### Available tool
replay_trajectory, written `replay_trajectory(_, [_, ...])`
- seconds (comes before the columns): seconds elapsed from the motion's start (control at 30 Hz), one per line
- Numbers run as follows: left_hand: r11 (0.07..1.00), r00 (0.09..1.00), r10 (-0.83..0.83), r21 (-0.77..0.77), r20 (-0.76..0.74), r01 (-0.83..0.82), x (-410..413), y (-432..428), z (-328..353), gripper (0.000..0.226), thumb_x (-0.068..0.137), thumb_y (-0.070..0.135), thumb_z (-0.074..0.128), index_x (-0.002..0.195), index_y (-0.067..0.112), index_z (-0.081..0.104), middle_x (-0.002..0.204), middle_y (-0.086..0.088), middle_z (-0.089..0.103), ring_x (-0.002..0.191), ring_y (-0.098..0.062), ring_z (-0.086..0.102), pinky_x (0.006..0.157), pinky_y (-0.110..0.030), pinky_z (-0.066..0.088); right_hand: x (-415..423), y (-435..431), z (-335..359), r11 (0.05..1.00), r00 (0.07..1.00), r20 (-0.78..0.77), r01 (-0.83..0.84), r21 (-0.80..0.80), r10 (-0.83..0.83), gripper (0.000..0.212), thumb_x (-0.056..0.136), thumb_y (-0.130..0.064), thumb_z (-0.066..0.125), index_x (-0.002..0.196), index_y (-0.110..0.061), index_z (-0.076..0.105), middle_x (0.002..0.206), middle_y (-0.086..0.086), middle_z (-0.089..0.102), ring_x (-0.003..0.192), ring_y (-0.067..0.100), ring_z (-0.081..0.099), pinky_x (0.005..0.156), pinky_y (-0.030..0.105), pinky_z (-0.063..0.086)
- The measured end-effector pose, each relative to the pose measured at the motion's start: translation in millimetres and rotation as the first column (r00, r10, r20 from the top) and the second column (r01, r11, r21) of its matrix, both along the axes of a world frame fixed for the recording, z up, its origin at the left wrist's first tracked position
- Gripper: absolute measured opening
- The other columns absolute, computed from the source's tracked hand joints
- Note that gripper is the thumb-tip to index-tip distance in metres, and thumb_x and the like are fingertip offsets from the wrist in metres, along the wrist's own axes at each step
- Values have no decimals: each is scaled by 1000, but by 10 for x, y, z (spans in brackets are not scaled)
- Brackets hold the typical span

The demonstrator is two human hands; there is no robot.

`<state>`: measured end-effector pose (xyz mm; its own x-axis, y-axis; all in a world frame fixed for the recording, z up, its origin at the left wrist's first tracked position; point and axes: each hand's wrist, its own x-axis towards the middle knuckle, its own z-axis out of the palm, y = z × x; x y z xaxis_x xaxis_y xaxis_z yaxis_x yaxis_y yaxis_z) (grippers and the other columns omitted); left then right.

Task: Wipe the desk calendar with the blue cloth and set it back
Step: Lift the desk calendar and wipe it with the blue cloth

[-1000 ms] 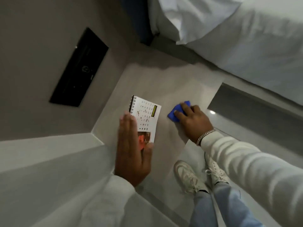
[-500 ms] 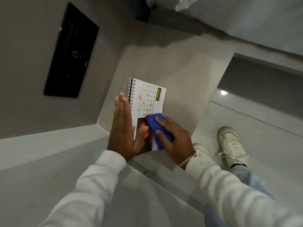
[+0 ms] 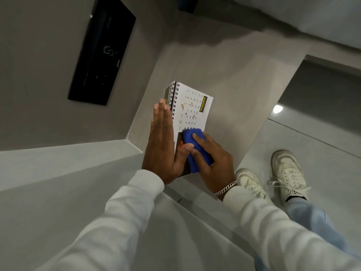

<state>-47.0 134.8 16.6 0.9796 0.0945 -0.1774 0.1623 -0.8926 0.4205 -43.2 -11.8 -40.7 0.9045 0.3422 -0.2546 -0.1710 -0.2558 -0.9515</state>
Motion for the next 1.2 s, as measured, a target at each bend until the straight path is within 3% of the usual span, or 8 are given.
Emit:
replay_trajectory(0.13, [1000,1000,4,18,2,-4,-11,3,-22,83,95,60,25,152,12,-11,164,-7,-10,152,-20,-13,124,-52,10,121,155,85,997,996,60,56,54,-59,41,92,-28,56,132,-21,51,142,14,50,131,23,46,106,38,43])
replay_trajectory(0.33, [1000,1000,6,5,-2,-6,-6,-5,-7,86,94,61,25,152,4,-4,165,-13,-6,153,-23,-10,122,-56,13,-11,84,-61,997,997,-27,78,-7,-78,41,91,-17,62,131,-16,53,141,15,50,125,29,52,103,44,47])
replay_trajectory(0.5, [1000,1000,6,4,1,-6,-13,-6,-16,85,94,62,25,152,7,-6,165,-12,-6,153,-21,-11,121,-57,14,-56,63,-6,998,999,-12,54,38,-53,40,93,-27,58,132,-23,51,141,12,51,127,24,50,104,40,46])
replay_trajectory(0.57, [1000,1000,8,7,-5,-8,-15,-3,-18,85,94,61,25,152,7,-7,165,-12,-7,153,-21,-12,122,-56,13,-13,150,52,993,996,11,93,79,-94,41,93,-33,54,133,-25,50,142,11,50,131,17,45,107,31,41])
replay_trajectory(0.67, [1000,1000,0,21,0,0,-14,-6,-24,83,95,58,25,152,6,-6,165,-13,-7,153,-21,-11,123,-55,11,69,250,57,980,985,-12,174,93,-174,41,92,-26,58,133,-23,50,142,10,49,131,13,42,109,19,34])
replay_trajectory(0.83, [1000,1000,2,19,3,-2,-5,-15,-8,84,94,61,25,152,9,-7,164,-12,-6,153,-22,-10,122,-55,11,-4,157,-68,987,985,-73,158,-5,-158,42,92,-16,60,133,-15,51,141,15,50,128,24,48,108,35,41])
replay_trajectory(1.1, [999,1000,6,33,13,-6,-11,-8,-40,83,94,64,22,153,12,-6,164,-8,-6,153,-20,-10,123,-55,12,73,226,28,986,989,7,147,79,-148,43,93,-26,56,135,-20,49,145,12,46,132,20,43,107,24,36])
replay_trajectory(1.2, [999,1000,18,41,9,-18,-8,-7,-51,85,93,65,22,153,11,-5,164,-7,-6,153,-18,-10,123,-54,12,202,299,-7,981,982,8,189,51,-190,43,93,-22,58,134,-19,49,146,12,45,132,22,43,108,28,37])
